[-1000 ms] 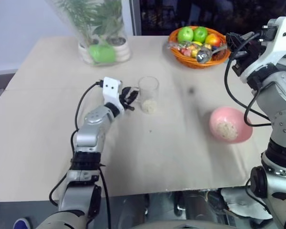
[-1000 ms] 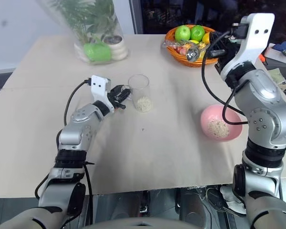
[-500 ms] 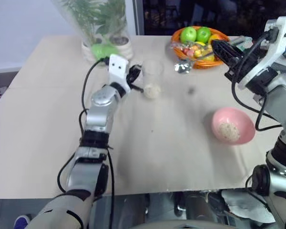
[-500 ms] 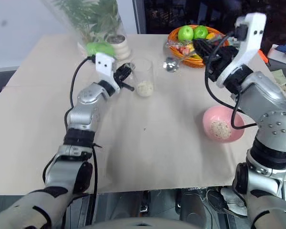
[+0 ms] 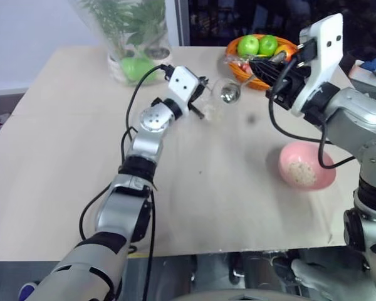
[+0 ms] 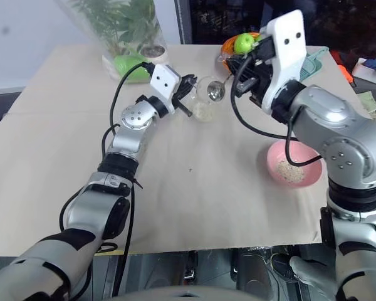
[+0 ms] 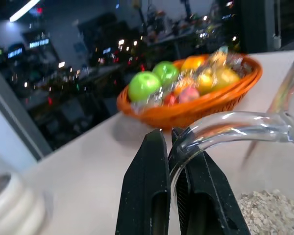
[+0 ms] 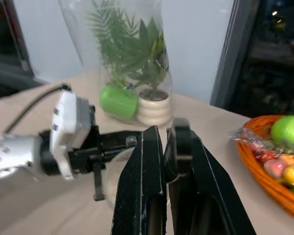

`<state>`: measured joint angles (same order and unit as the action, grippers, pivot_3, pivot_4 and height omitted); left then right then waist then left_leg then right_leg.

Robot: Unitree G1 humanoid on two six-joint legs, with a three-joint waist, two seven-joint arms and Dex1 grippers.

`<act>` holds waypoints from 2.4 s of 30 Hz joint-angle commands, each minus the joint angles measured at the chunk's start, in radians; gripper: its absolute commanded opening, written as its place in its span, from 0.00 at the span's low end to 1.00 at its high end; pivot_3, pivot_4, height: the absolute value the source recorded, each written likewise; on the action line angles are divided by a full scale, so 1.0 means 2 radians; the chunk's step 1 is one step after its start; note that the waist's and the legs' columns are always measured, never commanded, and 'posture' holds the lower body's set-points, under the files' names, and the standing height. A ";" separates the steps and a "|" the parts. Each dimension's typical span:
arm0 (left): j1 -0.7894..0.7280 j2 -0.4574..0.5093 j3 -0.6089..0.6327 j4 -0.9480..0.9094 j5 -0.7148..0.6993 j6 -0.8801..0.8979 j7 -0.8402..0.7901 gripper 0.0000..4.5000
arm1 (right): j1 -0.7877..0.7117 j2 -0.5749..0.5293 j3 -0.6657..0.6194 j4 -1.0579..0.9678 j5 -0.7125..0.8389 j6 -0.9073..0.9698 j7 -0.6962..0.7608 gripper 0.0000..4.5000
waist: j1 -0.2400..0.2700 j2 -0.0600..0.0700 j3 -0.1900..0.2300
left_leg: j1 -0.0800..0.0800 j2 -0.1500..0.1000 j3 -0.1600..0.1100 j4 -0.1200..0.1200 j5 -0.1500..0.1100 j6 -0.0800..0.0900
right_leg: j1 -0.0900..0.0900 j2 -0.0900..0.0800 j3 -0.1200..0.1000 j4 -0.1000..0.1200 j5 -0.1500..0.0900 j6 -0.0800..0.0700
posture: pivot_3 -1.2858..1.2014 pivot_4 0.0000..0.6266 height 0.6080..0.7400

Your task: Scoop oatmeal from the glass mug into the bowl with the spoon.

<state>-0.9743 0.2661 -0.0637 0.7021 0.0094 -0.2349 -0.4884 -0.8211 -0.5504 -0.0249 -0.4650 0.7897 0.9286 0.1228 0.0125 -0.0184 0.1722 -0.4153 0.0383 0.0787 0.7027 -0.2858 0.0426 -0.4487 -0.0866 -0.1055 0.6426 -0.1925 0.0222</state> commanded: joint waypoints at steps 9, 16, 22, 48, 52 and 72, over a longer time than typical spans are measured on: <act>-0.034 -0.024 -0.006 0.018 0.014 -0.049 0.016 0.02 | 0.009 -0.009 0.109 0.052 -0.180 -0.090 0.070 0.00 | 0.000 0.000 0.000 | 0.000 0.000 0.000 0.000 0.000 0.000 | 0.000 0.000 0.000 0.000 0.000 0.000 | 0.52 0.24 1.00; -0.044 -0.037 -0.009 0.031 0.025 -0.063 0.027 0.02 | 0.017 0.031 0.088 0.060 -0.174 -0.055 0.080 0.00 | 0.000 0.000 0.000 | 0.000 0.000 0.000 0.000 0.000 0.000 | 0.000 0.000 0.000 0.000 0.000 0.000 | 0.52 0.24 1.00; -0.049 -0.041 -0.009 0.045 0.027 -0.066 0.030 0.02 | 0.011 0.096 -0.003 0.063 -0.118 0.019 0.043 0.00 | 0.001 0.000 0.000 | 0.000 0.000 0.000 0.000 0.000 0.000 | 0.000 0.000 0.000 0.000 0.000 0.000 | 0.52 0.24 1.00; -0.119 -0.093 -0.025 0.171 0.046 -0.075 0.018 0.02 | -0.025 0.214 -0.296 0.031 0.054 0.212 -0.145 0.00 | 0.001 0.000 0.000 | 0.000 0.000 0.000 0.000 0.000 0.000 | 0.000 0.000 0.000 0.000 0.000 0.000 | 0.52 0.24 1.00; -0.131 -0.103 -0.032 0.189 0.053 -0.075 0.013 0.02 | -0.025 0.209 -0.346 0.029 0.092 0.228 -0.179 0.00 | 0.001 0.000 0.000 | 0.000 0.000 0.000 0.000 0.000 0.000 | 0.000 0.000 0.000 0.000 0.000 0.000 | 0.52 0.24 1.00; -0.178 -0.159 -0.068 0.264 0.106 -0.061 0.011 0.02 | 0.122 0.061 -0.375 0.054 0.500 0.071 -0.431 0.00 | 0.000 0.000 0.000 | 0.000 0.000 0.001 0.000 -0.001 0.002 | 0.000 0.000 0.001 0.000 0.000 0.000 | 0.52 0.24 1.00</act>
<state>-1.2945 -0.0357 -0.1902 1.2417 0.2122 -0.3487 -0.4608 -0.5852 -0.3990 -0.7778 -0.3286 1.6949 1.1627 -0.7088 0.0130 -0.0183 0.1722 -0.4151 0.0382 0.0803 0.7024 -0.2878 0.0461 -0.4488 -0.0869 -0.1036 0.6424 -0.1925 0.0224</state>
